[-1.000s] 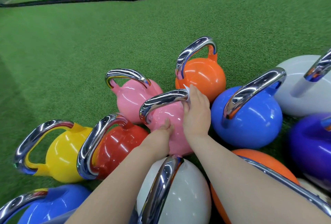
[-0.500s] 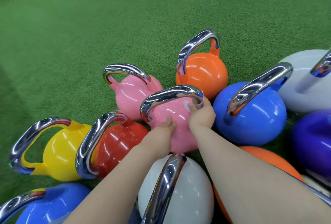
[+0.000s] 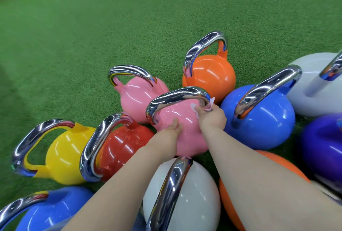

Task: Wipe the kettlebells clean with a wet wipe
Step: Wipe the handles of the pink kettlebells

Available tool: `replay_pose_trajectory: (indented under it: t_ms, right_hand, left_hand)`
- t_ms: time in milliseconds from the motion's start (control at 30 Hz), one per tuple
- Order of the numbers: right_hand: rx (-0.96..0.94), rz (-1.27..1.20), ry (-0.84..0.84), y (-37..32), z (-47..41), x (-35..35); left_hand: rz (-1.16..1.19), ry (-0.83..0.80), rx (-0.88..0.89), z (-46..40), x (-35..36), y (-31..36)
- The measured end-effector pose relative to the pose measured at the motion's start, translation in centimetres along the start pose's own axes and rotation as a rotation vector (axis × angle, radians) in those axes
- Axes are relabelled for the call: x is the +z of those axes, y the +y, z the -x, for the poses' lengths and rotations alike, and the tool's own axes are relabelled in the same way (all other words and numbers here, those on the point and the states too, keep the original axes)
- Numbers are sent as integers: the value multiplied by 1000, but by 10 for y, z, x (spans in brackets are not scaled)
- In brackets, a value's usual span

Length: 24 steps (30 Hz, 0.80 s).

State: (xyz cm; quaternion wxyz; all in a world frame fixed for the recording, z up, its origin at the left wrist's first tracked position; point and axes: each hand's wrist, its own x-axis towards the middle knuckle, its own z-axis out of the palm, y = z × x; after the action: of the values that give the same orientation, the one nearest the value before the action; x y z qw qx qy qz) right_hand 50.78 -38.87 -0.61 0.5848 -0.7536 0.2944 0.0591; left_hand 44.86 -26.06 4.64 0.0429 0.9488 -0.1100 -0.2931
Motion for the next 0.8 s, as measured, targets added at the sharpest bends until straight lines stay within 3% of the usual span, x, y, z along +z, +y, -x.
replay_pose_trajectory:
  t_ms: [333,633,800]
  right_hand:
    - [79,-2,51,9,2,-7]
    - [19,-97,-91,22,-2,11]
    - [27,7,-140,10,-10,9]
  left_hand:
    - [32,6,-7,0,0,1]
    - [23,1,-18,-3,3,1]
    - [46,-1,-1,-3,5,-4]
